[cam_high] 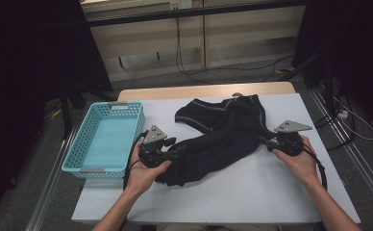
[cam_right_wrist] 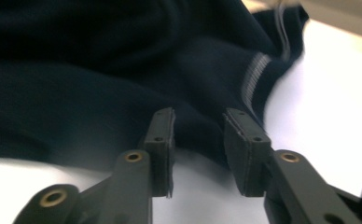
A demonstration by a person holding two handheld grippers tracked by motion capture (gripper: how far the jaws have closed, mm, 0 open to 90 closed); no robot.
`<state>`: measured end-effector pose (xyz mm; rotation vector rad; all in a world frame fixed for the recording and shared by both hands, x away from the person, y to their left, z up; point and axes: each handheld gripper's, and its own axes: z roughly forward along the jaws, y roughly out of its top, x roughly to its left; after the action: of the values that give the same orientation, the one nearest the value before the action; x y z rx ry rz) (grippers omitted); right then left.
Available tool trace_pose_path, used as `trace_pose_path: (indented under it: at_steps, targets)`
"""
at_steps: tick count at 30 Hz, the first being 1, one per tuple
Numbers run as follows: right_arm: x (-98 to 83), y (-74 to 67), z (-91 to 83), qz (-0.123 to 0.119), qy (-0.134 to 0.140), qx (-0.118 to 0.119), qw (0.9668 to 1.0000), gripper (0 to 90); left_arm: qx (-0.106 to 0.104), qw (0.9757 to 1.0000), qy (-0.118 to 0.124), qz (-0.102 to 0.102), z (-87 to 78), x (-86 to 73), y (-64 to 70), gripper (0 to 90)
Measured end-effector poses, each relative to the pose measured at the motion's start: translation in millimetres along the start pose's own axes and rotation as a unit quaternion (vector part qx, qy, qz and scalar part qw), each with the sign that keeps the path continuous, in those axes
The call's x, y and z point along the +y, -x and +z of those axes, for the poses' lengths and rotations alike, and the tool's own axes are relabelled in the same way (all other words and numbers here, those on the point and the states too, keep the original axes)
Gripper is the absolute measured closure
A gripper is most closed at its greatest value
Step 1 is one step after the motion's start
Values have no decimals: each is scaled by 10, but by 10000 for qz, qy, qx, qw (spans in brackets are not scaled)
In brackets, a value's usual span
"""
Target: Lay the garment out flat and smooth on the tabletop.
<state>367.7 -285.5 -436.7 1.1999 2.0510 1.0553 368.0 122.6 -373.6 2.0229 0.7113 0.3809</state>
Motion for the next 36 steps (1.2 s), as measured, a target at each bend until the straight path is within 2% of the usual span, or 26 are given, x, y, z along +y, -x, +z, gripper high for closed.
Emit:
trace_pose_path:
  at_steps: [3,4,6,8,9,11,13,15,16,19,20,21,22,23,24,26,28,30,32,34,36]
  targets:
    - [22,-132,-48,-142,37,135,9998,591,-204,9996,50,174,-11,55,103,503]
    - [21,-173,-61,-178,41,166,9997,592,-383,9989,22,261,6,65,160,527]
    - [18,-283,-88,-233,87,405,9989,593,-646,9969,-110,433,69,61,247,573]
    - [12,-393,-89,-311,121,530,9980,616,-919,9940,-279,524,159,36,354,605]
    - [8,-451,-74,-354,98,645,9972,635,-944,9924,-393,680,205,18,412,593]
    - [4,-570,-37,-504,32,840,9952,651,-813,9906,-658,879,307,-19,492,526]
    - [14,-685,-4,-615,11,1022,9929,661,-885,9872,-951,924,397,-47,491,416]
    - [33,-796,26,-702,15,1160,9908,661,-735,9878,-886,1044,461,-107,481,387]
    - [42,-853,41,-765,15,1218,9896,659,-646,9868,-970,1127,495,-135,467,365]
    - [72,-1004,100,-925,-15,1405,9857,646,-395,9852,-1190,1169,584,-214,406,354]
    - [85,-1043,121,-977,-12,1455,9845,636,-265,9849,-1240,1182,607,-231,385,371]
    - [93,-1082,142,-1020,-22,1476,9838,620,-135,9848,-1311,1134,623,-241,362,443]
    - [99,-1118,163,-1063,-34,1478,9833,597,-124,9847,-1388,1044,628,-234,324,511]
    - [102,-1150,182,-1114,-50,1472,9828,573,-124,9868,-1333,913,619,-227,300,568]
    - [103,-1182,196,-1155,-52,1447,9827,560,-154,9877,-1294,862,587,-211,269,639]
    - [112,-1223,208,-1207,-32,1548,9805,560,-256,9918,-1102,593,515,-168,200,733]
    - [122,-1253,221,-1213,-21,1589,9798,561,-236,9946,-923,401,432,-106,120,759]
    - [131,-1298,256,-1267,-52,1663,9779,559,-277,9963,-774,230,364,-36,44,767]
    - [133,-1364,305,-1366,-115,1704,9758,544,-132,9973,-685,223,324,17,-5,774]
    - [141,-1440,348,-1455,-187,1746,9736,527,-109,9979,-622,163,310,43,-58,774]
    - [176,-1507,364,-1506,-146,1821,9716,540,-3,9981,-608,139,336,42,-96,774]
